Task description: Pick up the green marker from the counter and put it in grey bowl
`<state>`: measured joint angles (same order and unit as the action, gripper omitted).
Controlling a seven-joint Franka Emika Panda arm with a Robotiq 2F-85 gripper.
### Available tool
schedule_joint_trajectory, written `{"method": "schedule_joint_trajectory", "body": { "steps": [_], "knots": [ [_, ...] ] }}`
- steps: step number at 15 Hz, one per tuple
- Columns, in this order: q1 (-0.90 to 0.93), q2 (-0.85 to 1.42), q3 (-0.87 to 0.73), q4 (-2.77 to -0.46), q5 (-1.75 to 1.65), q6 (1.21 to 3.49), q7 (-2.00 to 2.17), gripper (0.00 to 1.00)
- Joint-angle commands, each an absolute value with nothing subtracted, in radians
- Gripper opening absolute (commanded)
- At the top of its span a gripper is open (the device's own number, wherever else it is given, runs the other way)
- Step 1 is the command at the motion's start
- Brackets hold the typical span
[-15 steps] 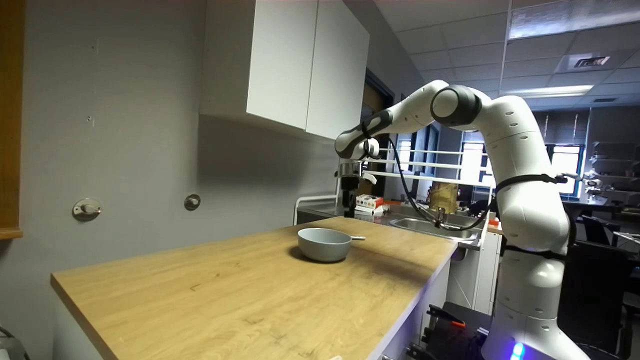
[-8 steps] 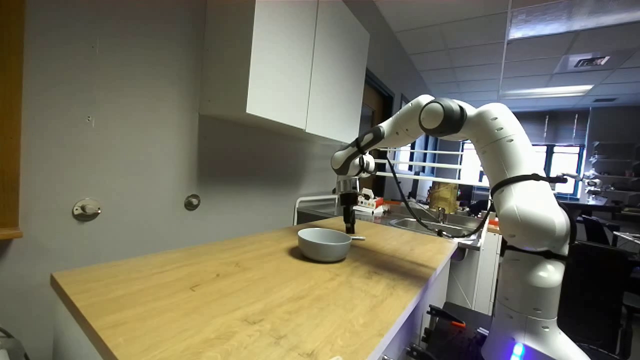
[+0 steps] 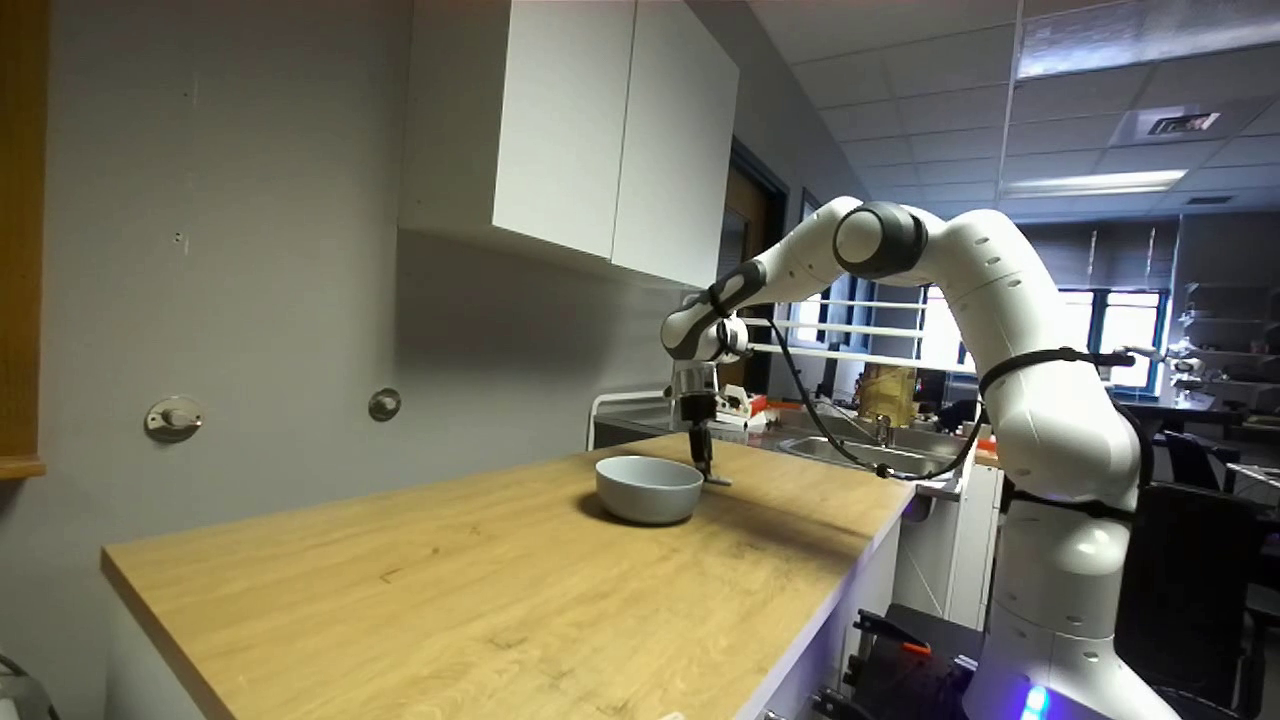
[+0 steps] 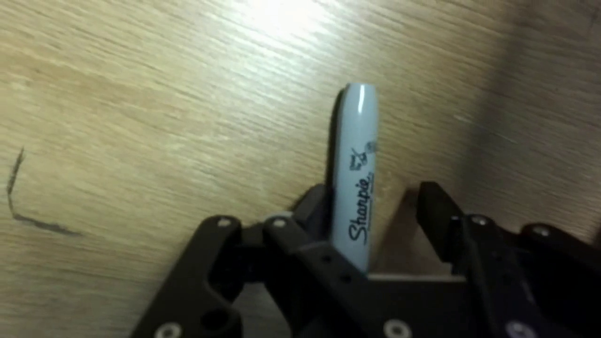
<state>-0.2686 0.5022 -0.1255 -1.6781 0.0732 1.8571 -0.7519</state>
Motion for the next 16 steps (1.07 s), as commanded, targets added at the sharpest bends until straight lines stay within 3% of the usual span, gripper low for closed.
{"method": "schedule_joint_trajectory", "body": {
  "steps": [1,4,6,16],
  "knots": [
    [-0.282,0.502,-0.109,-1.666,0.05,1.844,-0.749,0.26],
    [-0.276,0.498,-0.108,-1.663,0.045,1.84,-0.737,0.04],
    [-0.266,0.482,-0.11,-1.673,0.049,1.843,-0.692,0.09],
    [-0.136,0.138,-0.104,-1.836,0.089,1.869,-0.078,0.09]
  ]
}}
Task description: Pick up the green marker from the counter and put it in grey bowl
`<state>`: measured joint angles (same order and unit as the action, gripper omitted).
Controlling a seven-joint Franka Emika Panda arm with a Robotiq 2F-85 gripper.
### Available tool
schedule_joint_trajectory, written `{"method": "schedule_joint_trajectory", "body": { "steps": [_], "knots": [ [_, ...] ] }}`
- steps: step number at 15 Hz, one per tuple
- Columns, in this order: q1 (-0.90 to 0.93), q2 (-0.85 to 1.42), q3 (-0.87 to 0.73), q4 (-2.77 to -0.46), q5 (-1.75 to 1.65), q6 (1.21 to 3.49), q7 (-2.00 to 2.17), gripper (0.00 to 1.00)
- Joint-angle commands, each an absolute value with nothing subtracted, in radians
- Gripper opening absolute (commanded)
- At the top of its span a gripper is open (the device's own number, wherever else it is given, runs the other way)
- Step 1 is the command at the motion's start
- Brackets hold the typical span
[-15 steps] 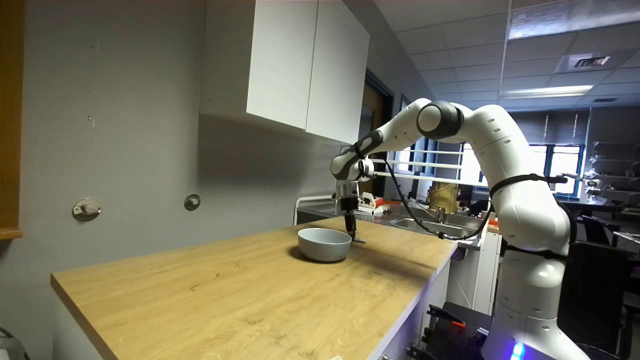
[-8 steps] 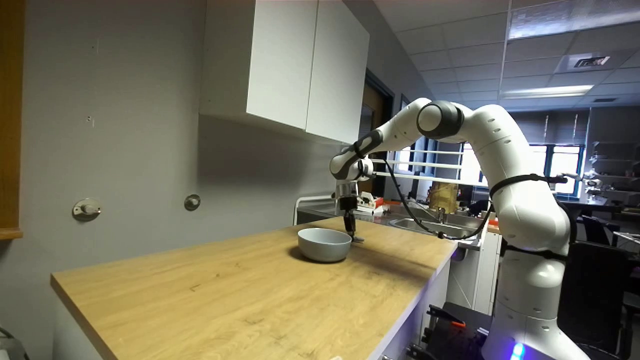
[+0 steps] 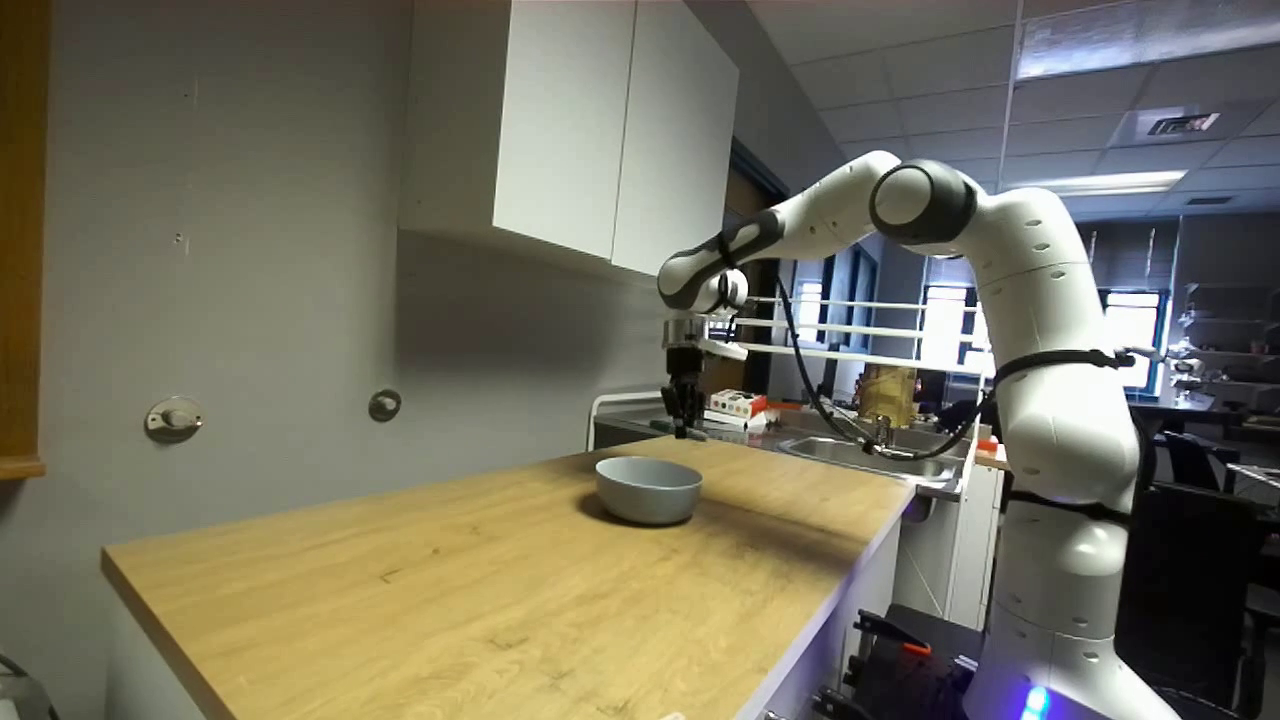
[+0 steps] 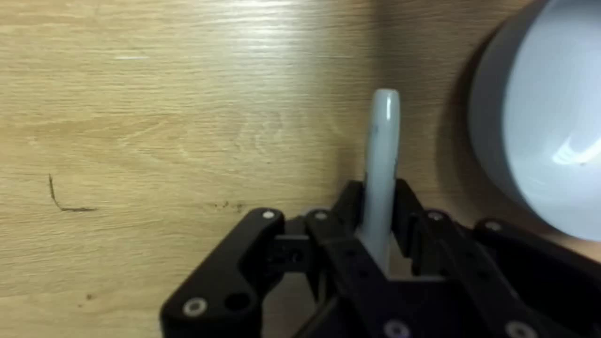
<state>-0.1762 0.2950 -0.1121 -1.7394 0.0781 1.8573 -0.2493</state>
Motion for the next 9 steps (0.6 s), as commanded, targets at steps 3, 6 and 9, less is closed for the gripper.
{"method": "schedule_joint_trajectory", "body": {
  "steps": [3,6,9],
  "knots": [
    [-0.077,0.019,-0.084,-1.876,0.095,1.878,0.146,0.09],
    [-0.027,-0.036,-0.042,-1.917,0.089,1.951,0.381,0.09],
    [0.006,-0.038,0.002,-1.975,0.074,2.086,0.605,0.08]
  ]
}}
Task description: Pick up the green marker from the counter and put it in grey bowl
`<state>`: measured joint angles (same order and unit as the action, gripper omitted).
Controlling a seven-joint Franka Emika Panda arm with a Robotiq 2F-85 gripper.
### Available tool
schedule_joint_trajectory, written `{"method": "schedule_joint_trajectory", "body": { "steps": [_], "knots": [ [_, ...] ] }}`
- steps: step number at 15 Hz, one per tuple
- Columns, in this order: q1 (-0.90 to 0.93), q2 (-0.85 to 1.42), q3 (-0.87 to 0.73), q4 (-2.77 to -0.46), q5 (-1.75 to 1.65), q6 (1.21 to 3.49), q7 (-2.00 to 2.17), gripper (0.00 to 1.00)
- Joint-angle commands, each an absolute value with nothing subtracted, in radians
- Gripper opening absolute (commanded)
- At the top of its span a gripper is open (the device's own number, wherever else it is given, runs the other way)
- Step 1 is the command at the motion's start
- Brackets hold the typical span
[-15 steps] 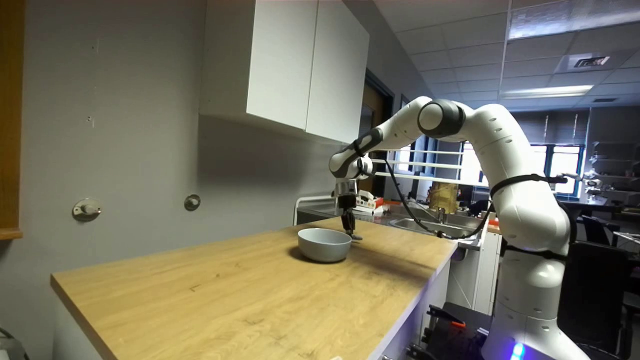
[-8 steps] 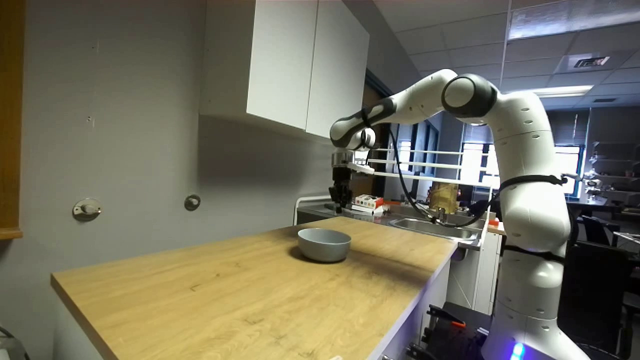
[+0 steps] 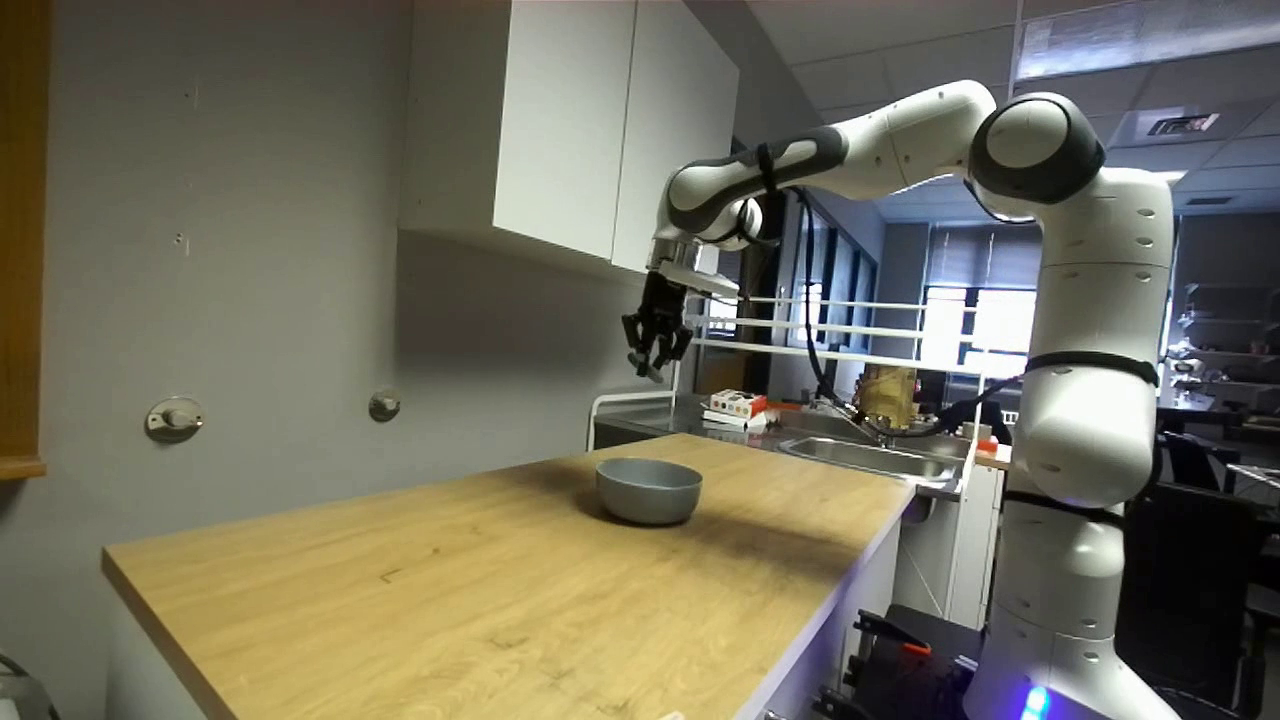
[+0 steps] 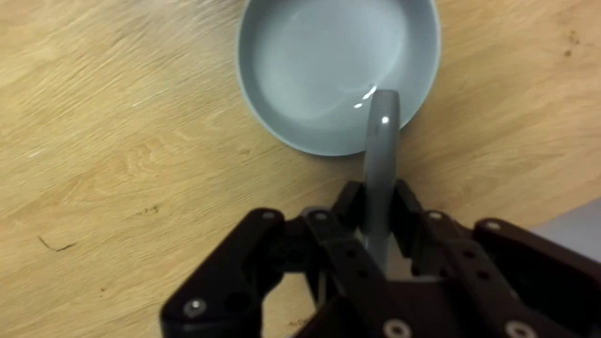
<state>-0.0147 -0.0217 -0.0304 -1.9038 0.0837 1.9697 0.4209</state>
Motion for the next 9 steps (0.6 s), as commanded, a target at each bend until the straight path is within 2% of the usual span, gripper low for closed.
{"method": "schedule_joint_trajectory", "body": {
  "steps": [1,5,9],
  "knots": [
    [0.013,-0.026,0.013,-1.996,0.063,2.147,0.674,0.08],
    [0.024,0.006,0.019,-2.104,-0.017,2.316,0.9,0.08],
    [0.016,-0.01,-0.002,-2.209,-0.106,2.361,1.045,0.08]
  ]
}}
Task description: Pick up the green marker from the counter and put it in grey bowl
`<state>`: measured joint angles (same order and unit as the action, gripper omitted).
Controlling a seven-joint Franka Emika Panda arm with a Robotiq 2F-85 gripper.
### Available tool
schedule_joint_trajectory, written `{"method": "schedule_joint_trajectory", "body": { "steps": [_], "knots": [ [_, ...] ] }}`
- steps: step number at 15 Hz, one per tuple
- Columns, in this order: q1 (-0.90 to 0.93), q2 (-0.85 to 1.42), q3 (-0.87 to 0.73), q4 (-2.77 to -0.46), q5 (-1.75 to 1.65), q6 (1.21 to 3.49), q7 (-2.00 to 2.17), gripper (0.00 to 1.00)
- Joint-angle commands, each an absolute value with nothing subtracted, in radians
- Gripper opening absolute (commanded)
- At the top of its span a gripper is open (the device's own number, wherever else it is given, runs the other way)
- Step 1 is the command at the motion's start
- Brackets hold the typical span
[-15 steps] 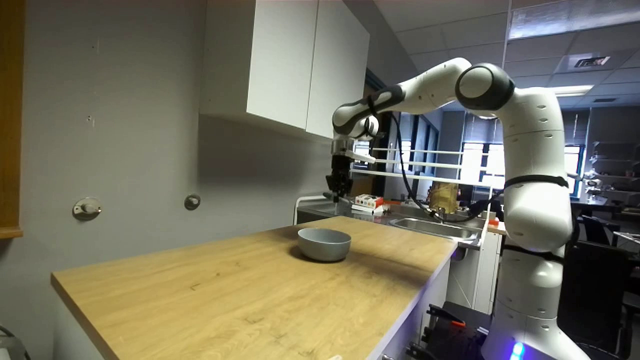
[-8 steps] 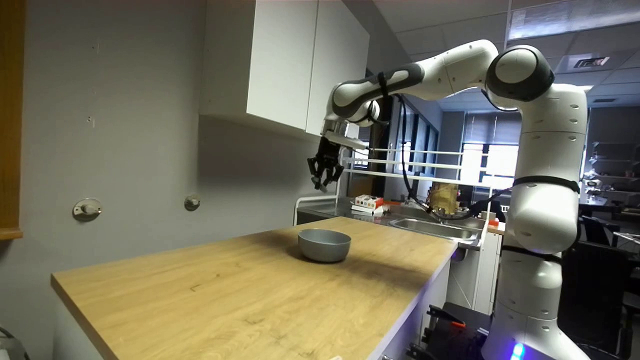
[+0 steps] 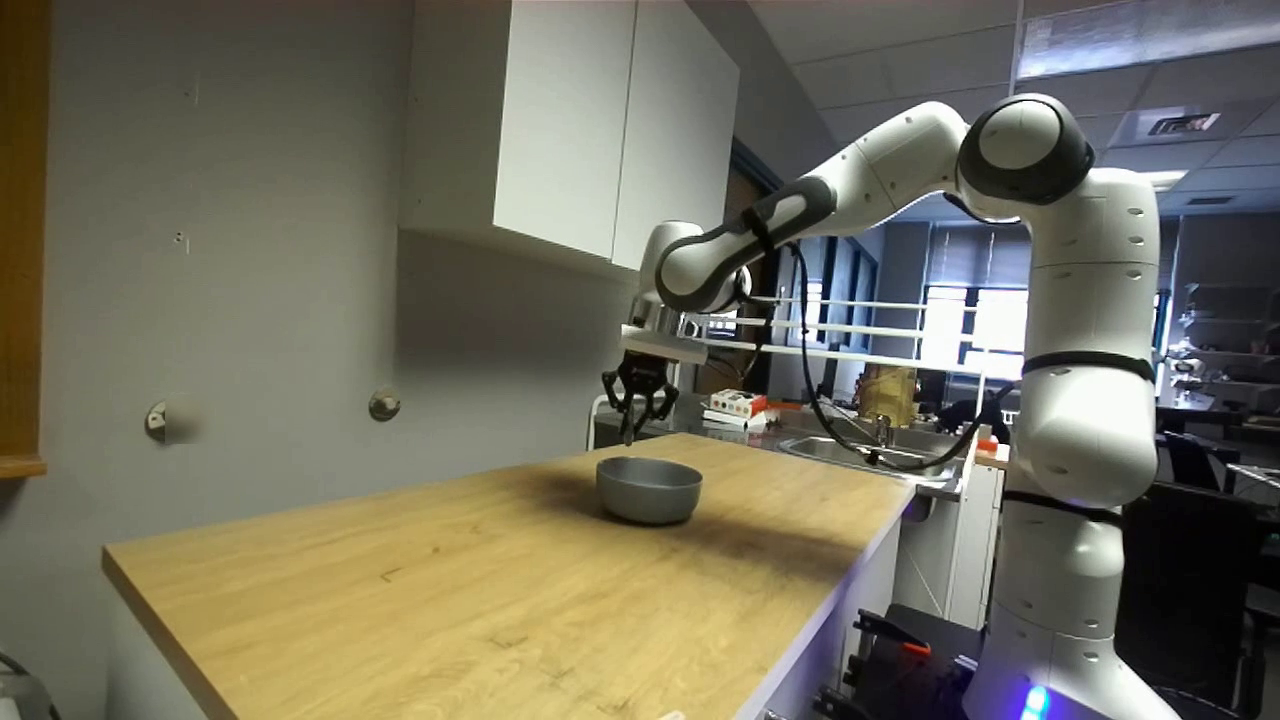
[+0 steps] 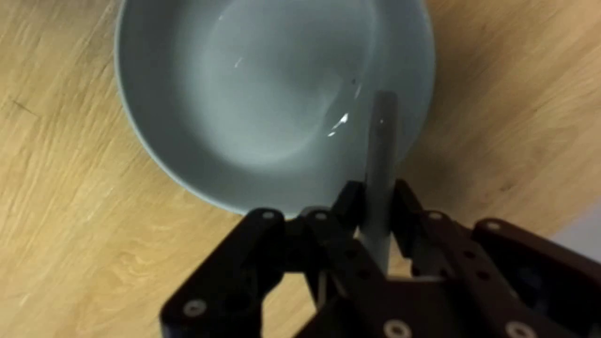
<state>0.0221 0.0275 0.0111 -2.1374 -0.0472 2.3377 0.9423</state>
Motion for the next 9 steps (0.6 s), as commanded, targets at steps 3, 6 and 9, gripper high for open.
{"method": "schedule_joint_trajectory", "body": {
  "steps": [3,6,9],
  "knots": [
    [0.009,-0.036,-0.01,-2.265,-0.136,2.354,1.111,0.08],
    [0.006,-0.058,-0.004,-2.302,-0.173,2.339,1.156,0.46],
    [0.004,-0.085,0.006,-2.327,-0.212,2.321,1.186,0.59]
  ]
}}
